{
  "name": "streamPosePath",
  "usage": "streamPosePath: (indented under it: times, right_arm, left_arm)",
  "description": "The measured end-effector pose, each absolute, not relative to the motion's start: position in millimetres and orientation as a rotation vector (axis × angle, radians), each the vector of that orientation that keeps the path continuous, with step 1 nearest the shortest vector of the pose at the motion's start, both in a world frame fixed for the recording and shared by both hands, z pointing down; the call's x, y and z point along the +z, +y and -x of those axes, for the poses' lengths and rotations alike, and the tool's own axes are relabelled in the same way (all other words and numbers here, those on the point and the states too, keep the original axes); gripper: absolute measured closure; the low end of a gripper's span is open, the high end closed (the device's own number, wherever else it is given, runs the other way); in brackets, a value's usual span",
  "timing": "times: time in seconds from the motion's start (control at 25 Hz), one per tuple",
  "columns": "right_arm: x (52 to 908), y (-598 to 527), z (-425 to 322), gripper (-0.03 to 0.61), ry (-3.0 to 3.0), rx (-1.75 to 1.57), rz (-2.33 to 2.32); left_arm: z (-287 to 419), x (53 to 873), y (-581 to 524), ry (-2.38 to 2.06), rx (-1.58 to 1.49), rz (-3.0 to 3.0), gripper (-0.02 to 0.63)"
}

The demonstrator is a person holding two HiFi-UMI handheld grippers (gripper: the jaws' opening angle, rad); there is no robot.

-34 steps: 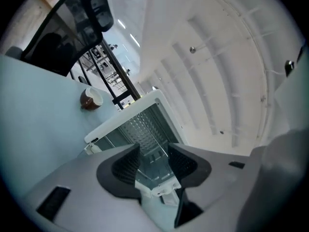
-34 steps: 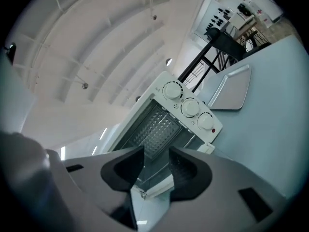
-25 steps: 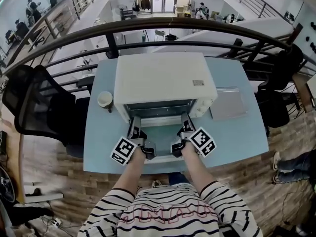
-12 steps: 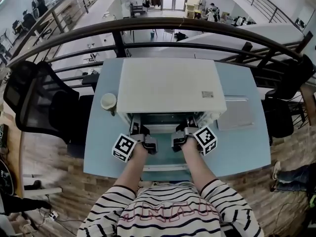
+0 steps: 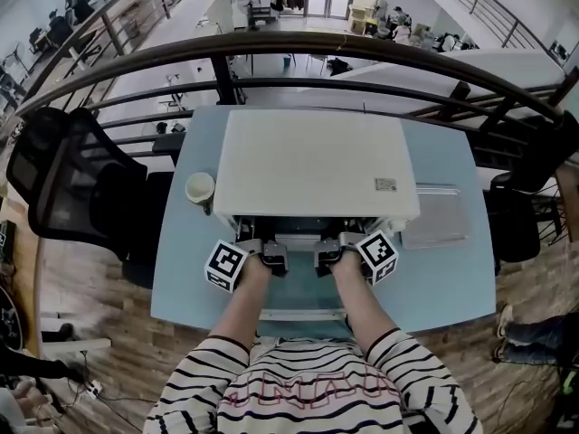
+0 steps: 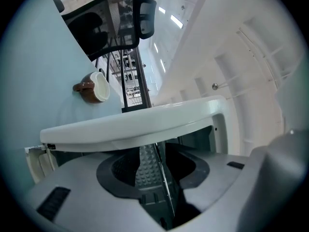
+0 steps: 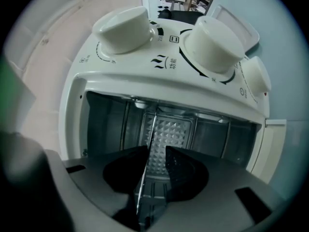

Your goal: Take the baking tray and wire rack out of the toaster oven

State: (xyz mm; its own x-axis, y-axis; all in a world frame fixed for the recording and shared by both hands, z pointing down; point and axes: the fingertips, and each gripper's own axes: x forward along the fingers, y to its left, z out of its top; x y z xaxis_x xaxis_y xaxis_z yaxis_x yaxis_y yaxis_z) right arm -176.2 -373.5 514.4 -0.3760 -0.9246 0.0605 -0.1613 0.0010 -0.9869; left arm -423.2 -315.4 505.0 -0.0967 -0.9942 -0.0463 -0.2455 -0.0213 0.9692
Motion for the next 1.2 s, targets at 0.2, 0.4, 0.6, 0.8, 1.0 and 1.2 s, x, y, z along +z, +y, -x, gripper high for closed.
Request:
streamPosePath:
  times: [0.2, 0.4, 0.6, 0.8, 1.0, 1.2]
  right_arm:
    - [506, -375, 180, 0.535, 1.63, -1.413, 1.124]
    - [508, -368, 177, 0.549, 1.616, -1.431, 1.113]
    - [508, -350, 173, 0.549, 1.61, -1.44, 1.116]
    - [505, -325, 170, 0.551, 1.597, -1.441, 1.117]
    - [504, -295, 163, 0.551, 1.584, -1.434, 1.106]
    - [508, -262, 154, 0.551, 1.569, -1.425, 1.104]
  left_arm:
    - [428, 504, -318, -1.446, -1.235, -1.335, 0.54]
    - [425, 503, -313, -1.437, -1.232, -1.318, 0.581]
    - [422, 504, -295, -1.437, -1.22, -1.291, 0.584]
    - [418, 502, -271, -1.422, -1.211, -1.276, 0.586]
    - [412, 501, -242, -1.397, -1.211, -1.287, 0.586]
    - [404, 504, -212, -1.357, -1.224, -1.304, 0.588]
